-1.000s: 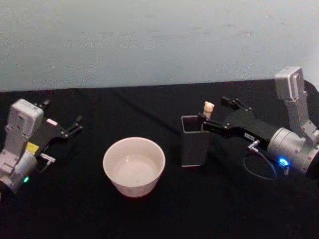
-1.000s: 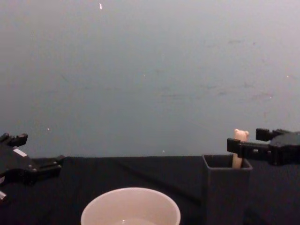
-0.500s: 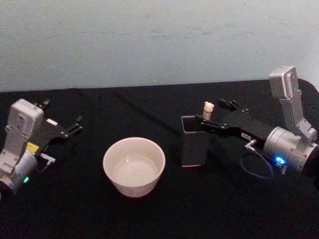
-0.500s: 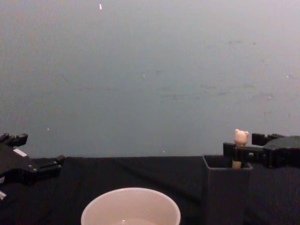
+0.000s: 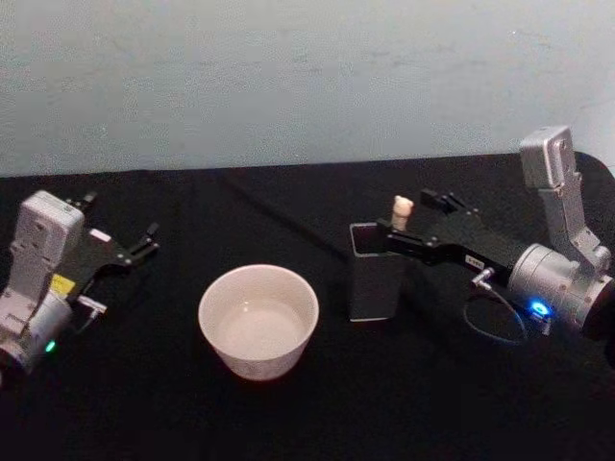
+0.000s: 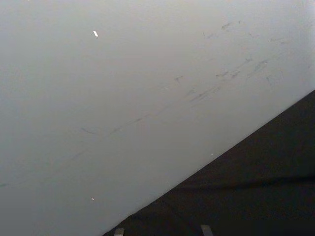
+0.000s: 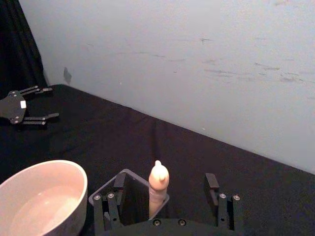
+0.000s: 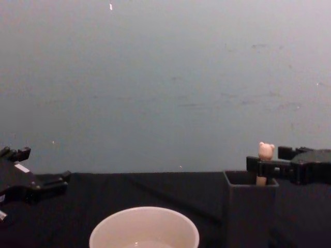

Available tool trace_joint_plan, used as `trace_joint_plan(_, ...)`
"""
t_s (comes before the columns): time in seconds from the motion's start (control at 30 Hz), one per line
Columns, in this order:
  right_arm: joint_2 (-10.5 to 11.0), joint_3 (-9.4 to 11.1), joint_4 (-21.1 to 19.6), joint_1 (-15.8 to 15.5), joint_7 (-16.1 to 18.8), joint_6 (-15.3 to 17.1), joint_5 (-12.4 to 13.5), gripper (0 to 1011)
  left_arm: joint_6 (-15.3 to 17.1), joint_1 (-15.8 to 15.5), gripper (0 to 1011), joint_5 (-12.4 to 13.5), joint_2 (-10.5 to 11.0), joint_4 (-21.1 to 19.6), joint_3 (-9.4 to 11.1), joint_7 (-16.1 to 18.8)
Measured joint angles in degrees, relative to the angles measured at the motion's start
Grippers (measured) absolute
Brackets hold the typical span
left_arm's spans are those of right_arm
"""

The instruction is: Pick up the stirring spoon with one hand, stir inside the cup, then place it back in its original position.

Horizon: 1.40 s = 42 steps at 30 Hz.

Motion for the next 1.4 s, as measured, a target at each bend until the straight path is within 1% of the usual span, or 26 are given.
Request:
trace_joint_plan(0.63, 0.05, 0.01, -0.05, -0.01, 0.0, -0.04, 0.02, 1003, 0.0, 0.0, 1001, 0.0, 0.0, 0.0, 0.0, 0.0)
trace_joint_plan(0.73, 0.05, 0.01, -0.05, -0.01, 0.0, -0.06, 0.02, 947, 0.0, 0.0, 1001, 0.0, 0.0, 0.0, 0.0, 0.0)
trace_joint_plan(0.77, 0.05, 0.01, -0.05, 0.0, 0.0, -0.06, 0.02, 908, 0.0, 0.0, 1001, 0.0, 0.0, 0.0, 0.0, 0.0)
trace_joint_plan(0.83, 0.05, 0.01, -0.05, 0.0, 0.0, -0.07, 0.02, 881, 0.0, 0.0, 1001, 0.0, 0.0, 0.0, 0.0, 0.0)
trace_joint_plan(0.87, 0.05, 0.01, -0.05, 0.0, 0.0, -0.07, 0.02, 844, 0.0, 0.0, 1001, 0.0, 0.0, 0.0, 0.0, 0.0)
trace_joint_plan(0.9, 0.05, 0.01, -0.05, -0.01, 0.0, -0.07, 0.02, 844, 0.0, 0.0, 1001, 0.0, 0.0, 0.0, 0.0, 0.0)
trace_joint_plan(0.93, 0.05, 0.0, -0.05, -0.01, 0.0, -0.07, 0.02, 794, 0.0, 0.0, 1001, 0.0, 0.0, 0.0, 0.0, 0.0)
trace_joint_plan(0.97, 0.05, 0.01, -0.05, 0.0, 0.0, -0.07, 0.02, 775, 0.0, 0.0, 1001, 0.0, 0.0, 0.0, 0.0, 0.0)
trace_joint_plan(1.0, 0.05, 0.01, -0.05, -0.01, 0.0, -0.07, 0.02, 718, 0.0, 0.0, 1001, 0.0, 0.0, 0.0, 0.0, 0.0)
trace_joint_plan(1.07, 0.05, 0.01, -0.05, 0.0, 0.0, -0.07, 0.02, 682, 0.0, 0.0, 1001, 0.0, 0.0, 0.0, 0.0, 0.0)
trace_joint_plan(1.1, 0.05, 0.01, -0.05, -0.01, 0.0, -0.07, 0.02, 648, 0.0, 0.0, 1001, 0.0, 0.0, 0.0, 0.0, 0.0)
trace_joint_plan(1.13, 0.05, 0.01, -0.05, -0.01, 0.0, -0.07, 0.02, 648, 0.0, 0.0, 1002, 0.0, 0.0, 0.0, 0.0, 0.0)
trace_joint_plan(1.17, 0.05, 0.0, -0.05, -0.01, 0.0, -0.07, 0.02, 578, 0.0, 0.0, 1001, 0.0, 0.0, 0.0, 0.0, 0.0)
trace_joint_plan(1.2, 0.05, 0.01, -0.06, 0.0, 0.0, -0.07, 0.02, 562, 0.0, 0.0, 1001, 0.0, 0.0, 0.0, 0.0, 0.0)
trace_joint_plan(1.37, 0.05, 0.0, -0.05, -0.01, 0.0, -0.07, 0.02, 374, 0.0, 0.0, 1001, 0.0, 0.0, 0.0, 0.0, 0.0)
trace_joint_plan(1.4, 0.05, 0.01, -0.05, -0.01, 0.0, -0.07, 0.02, 358, 0.0, 0.0, 1001, 0.0, 0.0, 0.0, 0.0, 0.0)
